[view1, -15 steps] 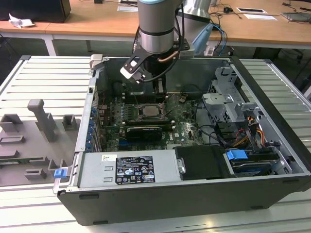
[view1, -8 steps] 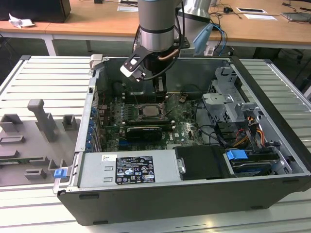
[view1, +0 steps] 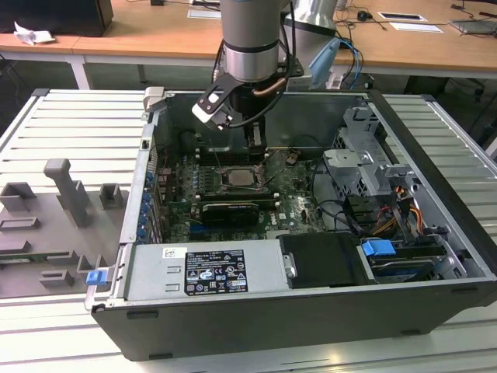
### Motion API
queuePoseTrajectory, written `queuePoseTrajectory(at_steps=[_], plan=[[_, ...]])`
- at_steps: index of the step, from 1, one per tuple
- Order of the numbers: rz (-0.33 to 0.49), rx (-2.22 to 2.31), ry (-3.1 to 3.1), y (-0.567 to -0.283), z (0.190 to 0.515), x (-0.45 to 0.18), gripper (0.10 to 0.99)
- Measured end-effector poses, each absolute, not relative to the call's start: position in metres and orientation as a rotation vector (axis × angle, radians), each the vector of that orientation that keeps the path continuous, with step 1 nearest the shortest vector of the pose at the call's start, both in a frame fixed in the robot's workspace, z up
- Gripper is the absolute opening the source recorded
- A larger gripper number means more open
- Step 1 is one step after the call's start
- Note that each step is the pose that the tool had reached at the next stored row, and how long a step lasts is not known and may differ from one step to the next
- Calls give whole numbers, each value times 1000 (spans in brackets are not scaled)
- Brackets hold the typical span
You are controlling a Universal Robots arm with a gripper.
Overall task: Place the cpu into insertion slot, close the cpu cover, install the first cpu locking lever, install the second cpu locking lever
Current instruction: 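Close the cpu cover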
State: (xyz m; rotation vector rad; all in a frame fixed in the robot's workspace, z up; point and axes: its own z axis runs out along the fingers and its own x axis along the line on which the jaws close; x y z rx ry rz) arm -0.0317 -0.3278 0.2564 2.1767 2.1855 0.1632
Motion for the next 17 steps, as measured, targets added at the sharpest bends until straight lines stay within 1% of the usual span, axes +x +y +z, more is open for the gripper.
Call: queuePoseTrajectory(at_steps=[17], plan=[[163,2177,2185,-328,260,-32,106]])
